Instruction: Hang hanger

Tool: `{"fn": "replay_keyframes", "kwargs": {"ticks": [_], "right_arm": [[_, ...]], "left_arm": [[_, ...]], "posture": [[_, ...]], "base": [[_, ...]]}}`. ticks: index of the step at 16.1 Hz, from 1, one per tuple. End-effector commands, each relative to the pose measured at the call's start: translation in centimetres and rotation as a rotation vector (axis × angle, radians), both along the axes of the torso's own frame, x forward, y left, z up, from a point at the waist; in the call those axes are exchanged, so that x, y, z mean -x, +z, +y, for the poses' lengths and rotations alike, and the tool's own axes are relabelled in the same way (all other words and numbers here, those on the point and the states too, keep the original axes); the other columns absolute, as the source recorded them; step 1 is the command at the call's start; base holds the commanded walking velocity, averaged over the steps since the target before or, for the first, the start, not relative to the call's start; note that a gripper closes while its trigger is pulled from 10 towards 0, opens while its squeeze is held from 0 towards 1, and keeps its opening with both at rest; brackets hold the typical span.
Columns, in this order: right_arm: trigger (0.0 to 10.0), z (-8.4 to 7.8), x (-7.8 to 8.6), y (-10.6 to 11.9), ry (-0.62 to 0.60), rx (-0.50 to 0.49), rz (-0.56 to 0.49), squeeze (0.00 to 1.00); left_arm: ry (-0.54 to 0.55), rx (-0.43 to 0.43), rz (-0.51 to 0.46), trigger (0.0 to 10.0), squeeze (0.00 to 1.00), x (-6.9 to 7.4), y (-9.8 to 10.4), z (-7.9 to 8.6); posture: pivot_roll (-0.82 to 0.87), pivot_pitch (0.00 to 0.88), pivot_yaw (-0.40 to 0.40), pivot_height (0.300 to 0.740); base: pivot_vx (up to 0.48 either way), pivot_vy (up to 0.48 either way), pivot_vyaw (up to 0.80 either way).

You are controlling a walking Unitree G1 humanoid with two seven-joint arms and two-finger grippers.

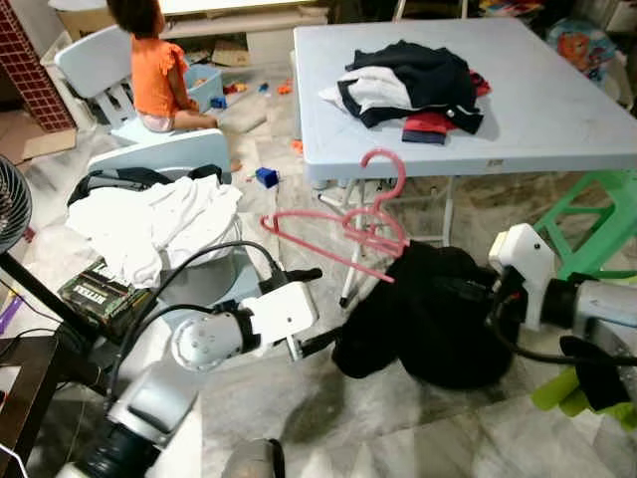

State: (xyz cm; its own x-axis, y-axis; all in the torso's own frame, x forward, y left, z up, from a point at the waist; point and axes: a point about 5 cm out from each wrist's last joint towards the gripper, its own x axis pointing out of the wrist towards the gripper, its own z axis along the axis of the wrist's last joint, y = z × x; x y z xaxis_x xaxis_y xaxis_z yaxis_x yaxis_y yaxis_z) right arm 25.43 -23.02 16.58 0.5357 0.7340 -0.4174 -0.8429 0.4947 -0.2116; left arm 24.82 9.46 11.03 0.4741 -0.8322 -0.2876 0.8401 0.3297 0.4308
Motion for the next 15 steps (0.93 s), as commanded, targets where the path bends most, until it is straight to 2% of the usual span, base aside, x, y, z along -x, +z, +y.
{"fn": "replay_keyframes", "kwargs": {"ticks": [1,3,5,6,7,8,13,15], "right_arm": [[10.0,-0.2,0.0,0.4,0.072,0.052,-0.027,0.00],[10.0,-0.5,-0.5,0.2,0.084,0.093,-0.035,0.00],[10.0,-0.3,-0.8,-0.5,0.113,0.159,-0.055,0.00],[10.0,-0.3,-0.8,-0.5,0.118,0.160,-0.055,0.00],[10.0,-0.3,-0.4,-0.8,0.162,0.147,-0.037,0.00],[10.0,-0.3,-0.2,-0.5,0.174,0.152,-0.064,0.00],[10.0,-1.4,1.0,0.5,0.227,0.093,0.031,0.00],[10.0,-1.9,1.9,0.2,0.249,0.115,0.069,0.00]], "left_arm": [[-0.021,-0.002,-0.041,10.0,1.00,-0.1,1.0,0.5],[-0.053,-0.009,-0.039,10.0,1.00,-0.1,1.6,0.8],[-0.072,0.039,-0.010,10.0,1.00,-0.3,2.5,0.5],[-0.072,0.040,-0.009,10.0,1.00,-0.3,2.5,0.5],[-0.102,0.032,0.030,10.0,0.00,0.1,2.3,0.6],[-0.084,0.044,0.045,10.0,0.00,0.0,2.3,0.8],[-0.054,-0.010,0.059,10.0,0.00,-1.1,2.2,2.8],[-0.045,-0.009,0.094,10.0,0.00,-1.3,1.9,3.2]], "posture": [[-0.03,0.008,0.012,0.740],[-0.03,0.008,0.012,0.740],[-0.03,0.006,0.010,0.740],[-0.03,0.006,0.010,0.740],[-0.03,0.006,0.010,0.740],[-0.03,0.006,0.010,0.740],[-0.04,0.008,0.016,0.740],[-0.04,0.008,0.019,0.740]], "base": [[0.000,0.000,0.00],[0.000,0.000,0.00],[0.000,0.000,0.00],[0.000,0.000,0.00],[0.000,0.000,0.00],[0.000,0.000,0.00],[0.000,0.000,0.00],[0.000,0.000,0.00]]}}
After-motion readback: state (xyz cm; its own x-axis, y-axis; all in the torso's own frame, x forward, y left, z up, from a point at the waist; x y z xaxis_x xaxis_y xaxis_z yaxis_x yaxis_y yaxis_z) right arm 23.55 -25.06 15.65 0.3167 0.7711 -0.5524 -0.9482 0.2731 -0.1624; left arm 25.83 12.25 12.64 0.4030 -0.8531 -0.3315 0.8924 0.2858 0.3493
